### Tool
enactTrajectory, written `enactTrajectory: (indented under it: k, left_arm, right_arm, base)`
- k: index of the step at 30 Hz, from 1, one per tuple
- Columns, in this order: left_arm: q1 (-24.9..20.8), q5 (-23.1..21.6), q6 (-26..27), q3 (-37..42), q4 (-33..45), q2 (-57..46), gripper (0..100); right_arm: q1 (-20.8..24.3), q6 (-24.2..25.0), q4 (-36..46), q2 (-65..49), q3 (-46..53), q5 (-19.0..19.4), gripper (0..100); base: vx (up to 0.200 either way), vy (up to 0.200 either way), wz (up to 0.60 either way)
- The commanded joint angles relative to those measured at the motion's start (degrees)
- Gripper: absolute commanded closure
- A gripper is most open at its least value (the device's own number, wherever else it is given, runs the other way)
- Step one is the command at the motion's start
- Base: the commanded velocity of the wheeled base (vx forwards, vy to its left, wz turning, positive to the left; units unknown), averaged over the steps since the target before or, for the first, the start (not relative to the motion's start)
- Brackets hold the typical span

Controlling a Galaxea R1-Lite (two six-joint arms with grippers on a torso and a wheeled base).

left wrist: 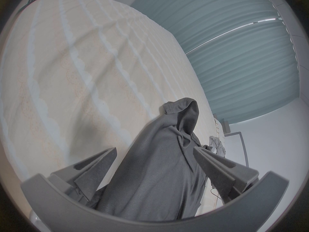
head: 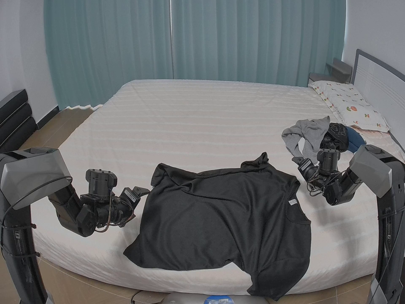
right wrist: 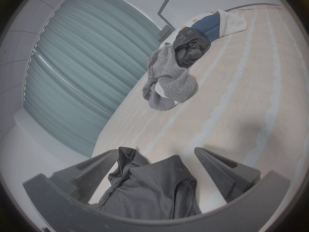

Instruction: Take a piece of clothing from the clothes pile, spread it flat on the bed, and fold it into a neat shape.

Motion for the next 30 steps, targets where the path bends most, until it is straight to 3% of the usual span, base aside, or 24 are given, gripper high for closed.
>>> enactTrajectory:
  k: [1, 9, 15, 20, 22, 23, 24, 29, 30]
  left_arm:
    - [-0.34, 0.06, -0.05, -1.34, -0.90, 1.06, 0]
    - [-1.66, 3.75, 0.57, -8.02, -2.75, 5.72, 0]
    - [-2.71, 5.33, 7.07, -16.46, 0.94, 9.41, 0]
    - [-4.38, 10.43, 9.89, -24.90, 5.34, 14.42, 0]
    - [-4.38, 10.43, 9.89, -24.90, 5.34, 14.42, 0]
    - [-4.38, 11.13, 15.69, -27.18, 5.25, 17.41, 0]
    - [-4.29, 11.31, 17.71, -28.32, 5.16, 18.73, 0]
    - [-4.38, 12.89, 19.38, -32.01, 4.98, 21.98, 0]
    - [-4.29, 14.56, 19.38, -36.85, 5.42, 24.00, 0]
  right_arm:
    - [0.73, 0.00, -0.05, -0.97, 1.16, -0.01, 0]
    - [3.28, 1.58, -0.13, -3.96, 5.03, 0.08, 0]
    - [3.81, 1.75, -0.57, -4.05, 6.26, -0.01, 0]
    - [4.25, 1.75, -0.57, -4.23, 6.43, -0.01, 0]
    - [4.25, 1.75, -0.57, -4.23, 6.43, -0.01, 0]
    - [4.42, 1.75, -0.57, -4.40, 6.70, -0.01, 0]
    - [4.69, 1.75, -0.57, -4.40, 6.70, -0.01, 0]
    - [4.95, 1.75, -0.57, -4.23, 6.70, -0.01, 0]
    - [5.56, 1.75, -0.57, -4.05, 6.79, -0.10, 0]
  base:
    - [0.000, 0.000, 0.00]
    - [0.000, 0.000, 0.00]
    - [0.000, 0.000, 0.00]
    - [0.000, 0.000, 0.00]
    - [0.000, 0.000, 0.00]
    - [0.000, 0.000, 0.00]
    - [0.000, 0.000, 0.00]
    - [0.000, 0.000, 0.00]
    - [0.000, 0.000, 0.00]
